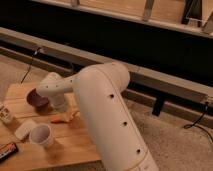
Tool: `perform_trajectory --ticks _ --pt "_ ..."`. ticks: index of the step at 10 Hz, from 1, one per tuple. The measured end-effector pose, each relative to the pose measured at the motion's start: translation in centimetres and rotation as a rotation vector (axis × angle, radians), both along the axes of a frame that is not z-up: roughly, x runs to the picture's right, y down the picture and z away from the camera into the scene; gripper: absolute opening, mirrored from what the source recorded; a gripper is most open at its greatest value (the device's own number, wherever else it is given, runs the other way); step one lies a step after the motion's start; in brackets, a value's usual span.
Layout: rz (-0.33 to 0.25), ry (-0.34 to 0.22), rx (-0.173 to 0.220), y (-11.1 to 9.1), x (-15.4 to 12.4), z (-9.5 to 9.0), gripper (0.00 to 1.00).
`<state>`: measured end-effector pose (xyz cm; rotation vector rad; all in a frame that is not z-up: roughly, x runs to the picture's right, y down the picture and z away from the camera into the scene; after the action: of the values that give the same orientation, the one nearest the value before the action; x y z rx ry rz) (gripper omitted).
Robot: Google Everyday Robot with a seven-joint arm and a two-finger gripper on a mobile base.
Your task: Place the pepper in the ceramic bowl
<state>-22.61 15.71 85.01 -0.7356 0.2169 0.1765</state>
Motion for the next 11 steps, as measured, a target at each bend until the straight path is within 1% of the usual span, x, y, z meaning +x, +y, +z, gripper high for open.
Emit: perform_trajectory --ticks 1,2,4,6,7,8,9,11 --pt "0.009 0.000 0.028 -1.0 -0.2 -0.5 0.01" --pt "0.016 0.004 0.055 -1.9 -0.2 -0.9 0.00" --pt "0.051 0.020 0.161 -5.8 -0.1 -2.7 0.00" --pt "0.080 0.018 0.275 -9.9 -0.7 -5.7 0.00" --pt "0.082 0.011 0.316 -11.1 -1.6 -7.0 0.00" --pt "0.087 0.006 0.345 -11.7 -2.7 -8.1 0.00" --pt "0.092 0.006 0.351 -11.7 -3.6 -8.5 0.00" --pt "0.117 0.012 0.349 -11.0 -5.7 -8.2 0.00"
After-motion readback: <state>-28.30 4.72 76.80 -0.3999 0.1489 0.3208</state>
